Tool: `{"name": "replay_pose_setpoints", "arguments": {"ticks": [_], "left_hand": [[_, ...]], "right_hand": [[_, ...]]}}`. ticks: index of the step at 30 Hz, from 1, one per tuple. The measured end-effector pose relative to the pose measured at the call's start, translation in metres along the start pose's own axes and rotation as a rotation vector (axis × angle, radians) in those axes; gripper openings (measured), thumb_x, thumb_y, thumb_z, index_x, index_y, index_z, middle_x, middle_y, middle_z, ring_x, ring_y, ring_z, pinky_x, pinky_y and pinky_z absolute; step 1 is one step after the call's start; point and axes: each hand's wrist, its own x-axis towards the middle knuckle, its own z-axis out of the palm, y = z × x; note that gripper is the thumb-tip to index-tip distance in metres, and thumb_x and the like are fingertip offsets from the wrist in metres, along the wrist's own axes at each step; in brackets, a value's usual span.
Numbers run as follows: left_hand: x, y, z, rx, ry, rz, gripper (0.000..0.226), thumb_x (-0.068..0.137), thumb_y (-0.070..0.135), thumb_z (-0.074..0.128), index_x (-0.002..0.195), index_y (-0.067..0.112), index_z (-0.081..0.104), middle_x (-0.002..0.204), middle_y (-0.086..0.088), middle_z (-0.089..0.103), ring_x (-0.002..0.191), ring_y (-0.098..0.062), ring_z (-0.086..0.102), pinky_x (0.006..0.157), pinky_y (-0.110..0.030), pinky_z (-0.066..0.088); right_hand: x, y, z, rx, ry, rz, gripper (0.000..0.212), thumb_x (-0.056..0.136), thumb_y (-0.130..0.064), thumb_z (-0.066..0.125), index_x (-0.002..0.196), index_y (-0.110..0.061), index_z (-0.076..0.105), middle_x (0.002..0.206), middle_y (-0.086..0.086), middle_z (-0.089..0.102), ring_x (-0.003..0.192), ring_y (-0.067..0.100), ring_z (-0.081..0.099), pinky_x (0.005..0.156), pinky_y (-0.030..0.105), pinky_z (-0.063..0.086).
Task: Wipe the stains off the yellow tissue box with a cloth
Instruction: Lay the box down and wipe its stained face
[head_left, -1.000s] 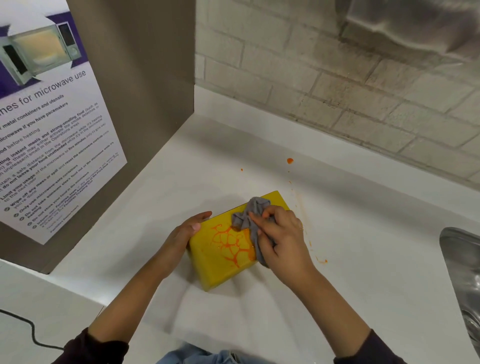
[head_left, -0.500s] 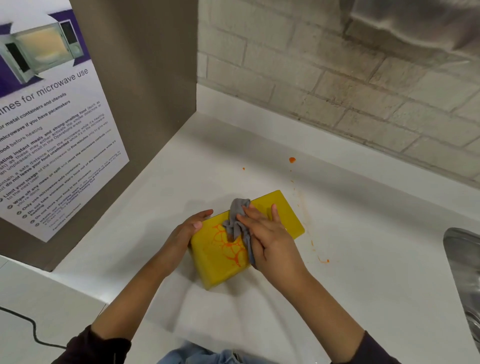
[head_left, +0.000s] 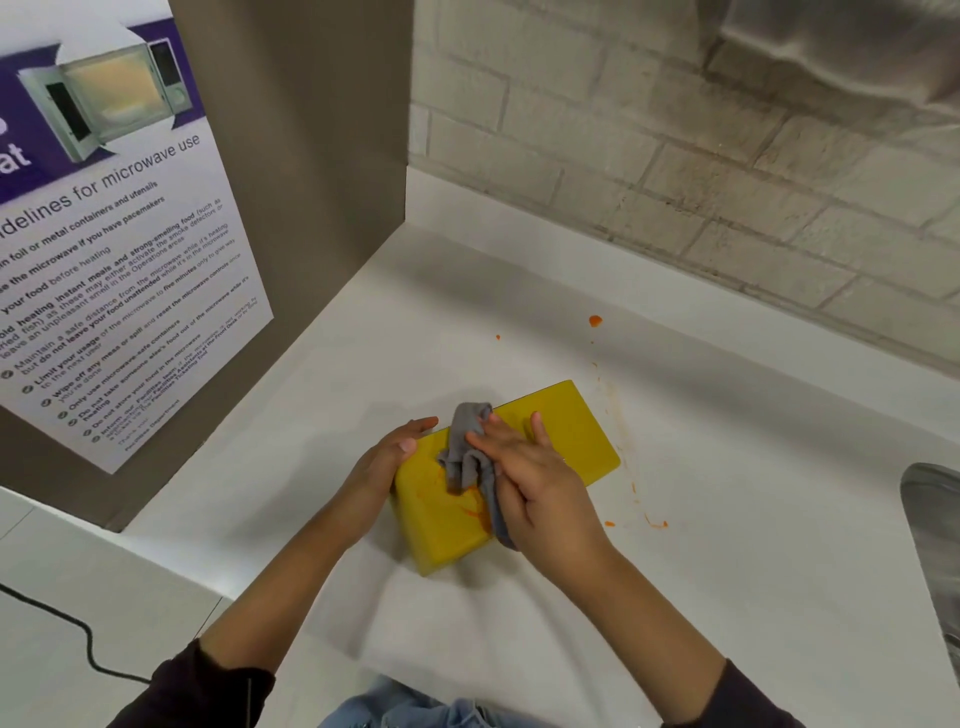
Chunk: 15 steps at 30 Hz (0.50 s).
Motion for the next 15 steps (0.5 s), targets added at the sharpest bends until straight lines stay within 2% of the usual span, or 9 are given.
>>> {"name": "replay_pose_setpoints", "arguments": {"ticks": [2, 5, 8, 10, 13, 15], "left_hand": [[0.0, 0.001, 0.0, -0.01, -0.001, -0.001, 0.053, 0.077, 0.042, 0.035, 0.125, 0.025, 0.049, 0.136, -0.013, 0.051, 0.123, -0.03, 0.049, 0.107, -0.053, 0.036], [-0.001, 0.001, -0.001, -0.011, -0.01, 0.009, 0.046, 0.078, 0.044, 0.034, 0.12, 0.032, 0.051, 0.135, -0.009, 0.052, 0.122, -0.027, 0.05, 0.106, -0.051, 0.038], [0.0, 0.0, -0.001, 0.01, -0.021, 0.022, 0.047, 0.079, 0.047, 0.032, 0.12, 0.034, 0.052, 0.135, -0.007, 0.052, 0.123, -0.025, 0.05, 0.107, -0.049, 0.038], [0.001, -0.001, -0.002, 0.011, -0.021, 0.022, 0.048, 0.079, 0.048, 0.032, 0.121, 0.033, 0.052, 0.133, -0.008, 0.054, 0.122, -0.025, 0.05, 0.106, -0.047, 0.039], [0.0, 0.002, -0.001, -0.014, -0.025, 0.026, 0.044, 0.079, 0.046, 0.034, 0.116, 0.034, 0.055, 0.125, -0.003, 0.06, 0.12, -0.022, 0.053, 0.099, -0.034, 0.043], [0.0, 0.003, 0.0, -0.018, -0.03, 0.034, 0.052, 0.076, 0.046, 0.037, 0.122, 0.026, 0.053, 0.128, -0.005, 0.058, 0.122, -0.023, 0.051, 0.101, -0.033, 0.042]], "right_hand": [[-0.004, 0.01, -0.007, -0.004, 0.003, -0.018, 0.034, 0.089, -0.004, 0.046, 0.12, -0.004, 0.061, 0.127, 0.014, 0.06, 0.128, 0.013, 0.043, 0.118, 0.025, 0.005], [-0.002, 0.008, -0.002, 0.009, 0.095, 0.09, 0.042, 0.09, -0.016, 0.035, 0.121, -0.006, 0.06, 0.127, 0.015, 0.06, 0.127, 0.007, 0.04, 0.118, 0.025, 0.001], [0.004, -0.003, 0.011, -0.015, 0.138, 0.156, 0.045, 0.09, -0.019, 0.032, 0.122, -0.004, 0.06, 0.128, 0.017, 0.059, 0.128, 0.019, 0.043, 0.116, 0.034, 0.002], [0.008, -0.01, 0.017, -0.034, 0.099, 0.124, 0.046, 0.089, -0.018, 0.032, 0.124, -0.003, 0.057, 0.131, 0.019, 0.056, 0.13, 0.026, 0.043, 0.115, 0.037, 0.003], [0.005, -0.016, 0.018, -0.03, -0.005, 0.039, 0.043, 0.091, -0.013, 0.037, 0.13, -0.004, 0.052, 0.135, 0.016, 0.053, 0.132, 0.018, 0.036, 0.117, 0.035, 0.004], [0.001, -0.011, 0.01, -0.01, -0.065, -0.019, 0.042, 0.089, -0.005, 0.044, 0.13, -0.003, 0.051, 0.134, 0.014, 0.055, 0.132, 0.015, 0.034, 0.117, 0.029, 0.001]]}}
